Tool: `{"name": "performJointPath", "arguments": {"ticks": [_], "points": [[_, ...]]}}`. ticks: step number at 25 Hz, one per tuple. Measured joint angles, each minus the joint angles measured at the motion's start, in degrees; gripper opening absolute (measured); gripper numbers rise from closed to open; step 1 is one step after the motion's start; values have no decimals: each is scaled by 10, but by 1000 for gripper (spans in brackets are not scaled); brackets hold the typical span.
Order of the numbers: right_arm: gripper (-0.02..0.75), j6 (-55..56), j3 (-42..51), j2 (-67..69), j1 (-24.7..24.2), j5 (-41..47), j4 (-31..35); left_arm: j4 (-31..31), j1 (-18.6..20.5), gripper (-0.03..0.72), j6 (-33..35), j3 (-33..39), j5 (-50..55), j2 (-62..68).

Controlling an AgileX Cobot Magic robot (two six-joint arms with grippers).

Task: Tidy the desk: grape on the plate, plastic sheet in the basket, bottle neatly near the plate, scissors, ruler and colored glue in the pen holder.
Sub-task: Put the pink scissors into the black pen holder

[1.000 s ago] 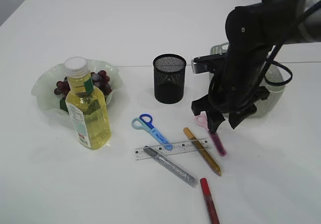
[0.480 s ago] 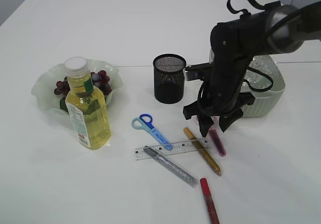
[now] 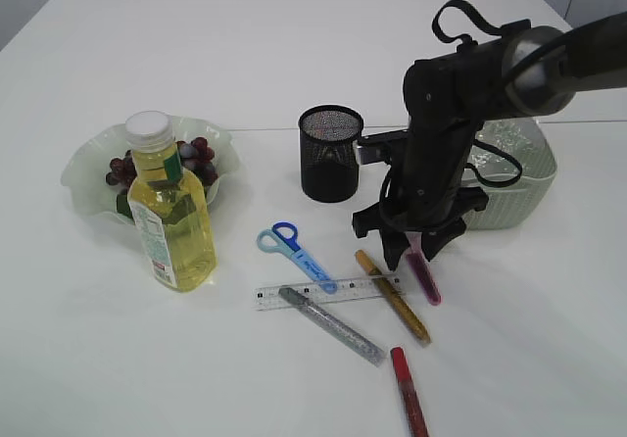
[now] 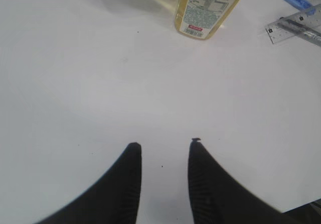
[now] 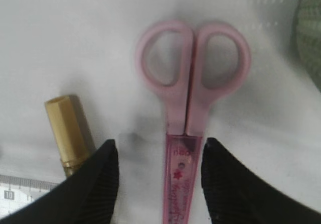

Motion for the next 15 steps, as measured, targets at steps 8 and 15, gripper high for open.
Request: {"name": "performJointPath", "arguments": {"ticks": [8,15], "points": [[391,11,0,0,-3,-2,-9,0,0,241,0,0,0,0],[391,12,0,0,-10,-2,-9,1,0,241,0,0,0,0]]}}
